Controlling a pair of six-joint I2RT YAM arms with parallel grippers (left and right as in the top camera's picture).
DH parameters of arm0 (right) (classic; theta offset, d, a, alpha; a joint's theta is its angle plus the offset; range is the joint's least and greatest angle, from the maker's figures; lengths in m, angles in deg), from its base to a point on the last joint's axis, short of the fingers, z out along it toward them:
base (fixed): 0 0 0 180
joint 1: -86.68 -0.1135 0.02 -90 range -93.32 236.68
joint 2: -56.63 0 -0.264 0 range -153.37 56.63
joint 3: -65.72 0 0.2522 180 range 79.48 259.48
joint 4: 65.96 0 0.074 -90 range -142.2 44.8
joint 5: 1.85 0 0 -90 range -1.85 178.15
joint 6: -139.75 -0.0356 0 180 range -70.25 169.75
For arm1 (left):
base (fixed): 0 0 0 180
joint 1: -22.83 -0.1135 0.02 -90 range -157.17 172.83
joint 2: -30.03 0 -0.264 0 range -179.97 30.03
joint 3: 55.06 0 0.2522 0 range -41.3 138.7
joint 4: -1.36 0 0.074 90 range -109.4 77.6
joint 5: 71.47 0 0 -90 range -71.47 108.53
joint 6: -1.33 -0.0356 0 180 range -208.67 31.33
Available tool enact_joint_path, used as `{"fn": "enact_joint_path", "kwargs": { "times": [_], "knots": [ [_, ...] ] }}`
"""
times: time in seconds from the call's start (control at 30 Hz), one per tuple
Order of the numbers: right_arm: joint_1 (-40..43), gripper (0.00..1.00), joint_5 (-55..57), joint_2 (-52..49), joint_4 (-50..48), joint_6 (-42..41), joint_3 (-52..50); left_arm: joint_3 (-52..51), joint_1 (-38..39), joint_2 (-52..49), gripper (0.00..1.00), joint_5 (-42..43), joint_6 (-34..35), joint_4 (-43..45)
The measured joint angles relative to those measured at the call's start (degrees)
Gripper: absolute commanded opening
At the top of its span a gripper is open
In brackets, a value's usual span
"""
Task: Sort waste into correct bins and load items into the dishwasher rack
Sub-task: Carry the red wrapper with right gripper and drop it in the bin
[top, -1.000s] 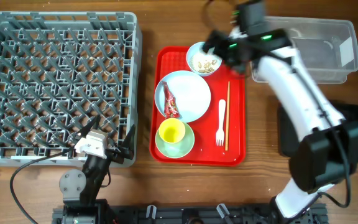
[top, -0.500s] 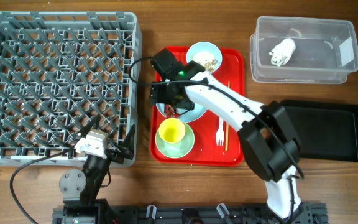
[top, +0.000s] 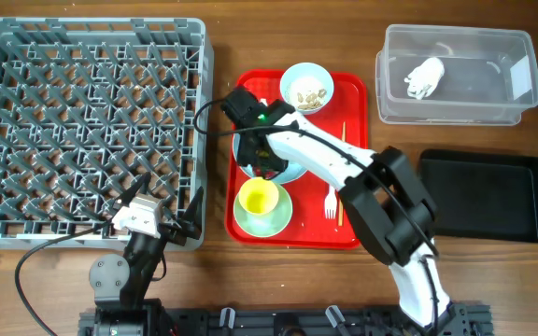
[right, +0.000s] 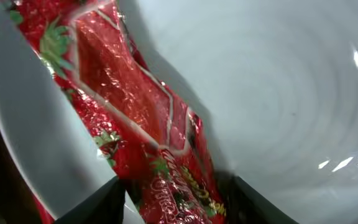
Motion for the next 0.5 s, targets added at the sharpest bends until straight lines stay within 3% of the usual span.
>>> {"fn": "enact_joint_path", "kwargs": {
  "times": [0.1, 0.13, 0.37, 0.5],
  "knots": [
    [0.00, 0.08, 0.07, 0.00, 0.20, -0.87, 0.07, 0.00, 0.00, -0.02, 1.00, 0.00, 0.00, -0.02],
    [0.04, 0.04, 0.07, -0.02, 0.20, -1.16, 0.11, 0.00, 0.00, -0.02, 1.00, 0.00, 0.00, 0.00],
    [2.23, 0.04, 0.00, 0.20, 3.08, -1.88, 2.01, 0.00, 0.00, -0.02, 1.00, 0.00, 0.00, 0.00],
    [8.13, 0.04, -0.28, 5.33, 4.09, -1.88, 2.36, 0.00, 0.00, -0.02, 1.00, 0.02, 0.00, 0.00]
  ]
}}
